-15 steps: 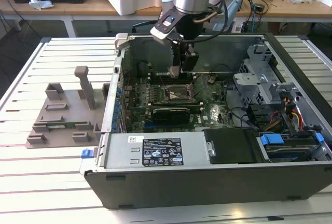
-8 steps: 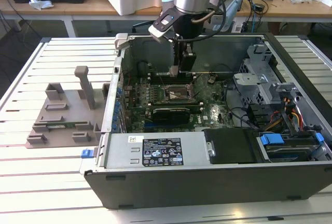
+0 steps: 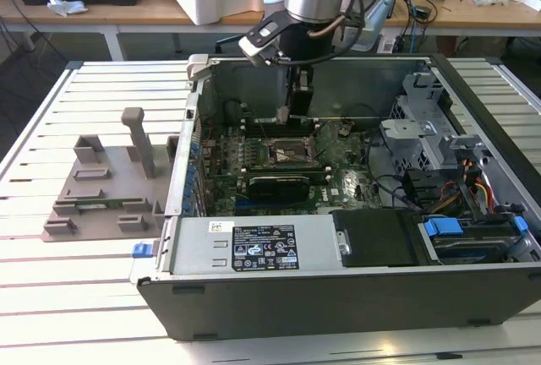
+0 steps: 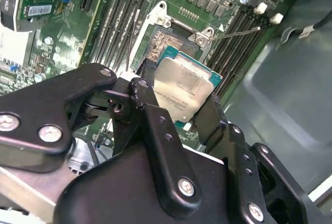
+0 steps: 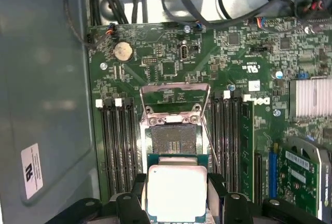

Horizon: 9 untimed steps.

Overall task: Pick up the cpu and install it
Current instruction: 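Place the cpu into insertion slot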

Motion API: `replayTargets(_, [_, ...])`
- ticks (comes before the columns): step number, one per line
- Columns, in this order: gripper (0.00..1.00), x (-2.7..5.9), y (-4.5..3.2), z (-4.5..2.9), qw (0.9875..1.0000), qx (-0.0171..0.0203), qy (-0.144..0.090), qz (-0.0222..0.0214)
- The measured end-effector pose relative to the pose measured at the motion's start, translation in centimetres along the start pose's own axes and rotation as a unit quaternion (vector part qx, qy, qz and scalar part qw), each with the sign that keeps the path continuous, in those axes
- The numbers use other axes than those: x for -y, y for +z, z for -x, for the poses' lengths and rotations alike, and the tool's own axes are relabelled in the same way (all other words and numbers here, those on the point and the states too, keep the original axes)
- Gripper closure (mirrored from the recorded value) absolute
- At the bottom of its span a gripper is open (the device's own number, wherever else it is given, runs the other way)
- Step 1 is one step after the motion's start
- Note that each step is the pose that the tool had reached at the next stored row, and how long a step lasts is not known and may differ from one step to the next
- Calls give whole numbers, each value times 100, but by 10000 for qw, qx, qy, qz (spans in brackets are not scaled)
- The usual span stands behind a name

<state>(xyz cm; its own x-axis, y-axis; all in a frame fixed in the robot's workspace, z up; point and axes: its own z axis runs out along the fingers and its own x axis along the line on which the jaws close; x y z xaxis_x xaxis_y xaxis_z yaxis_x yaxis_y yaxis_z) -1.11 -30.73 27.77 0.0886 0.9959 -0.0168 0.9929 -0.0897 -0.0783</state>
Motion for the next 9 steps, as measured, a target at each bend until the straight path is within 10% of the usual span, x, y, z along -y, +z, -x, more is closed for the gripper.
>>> replayTargets(9, [45,-5,0,0,9969,-51,784,-12])
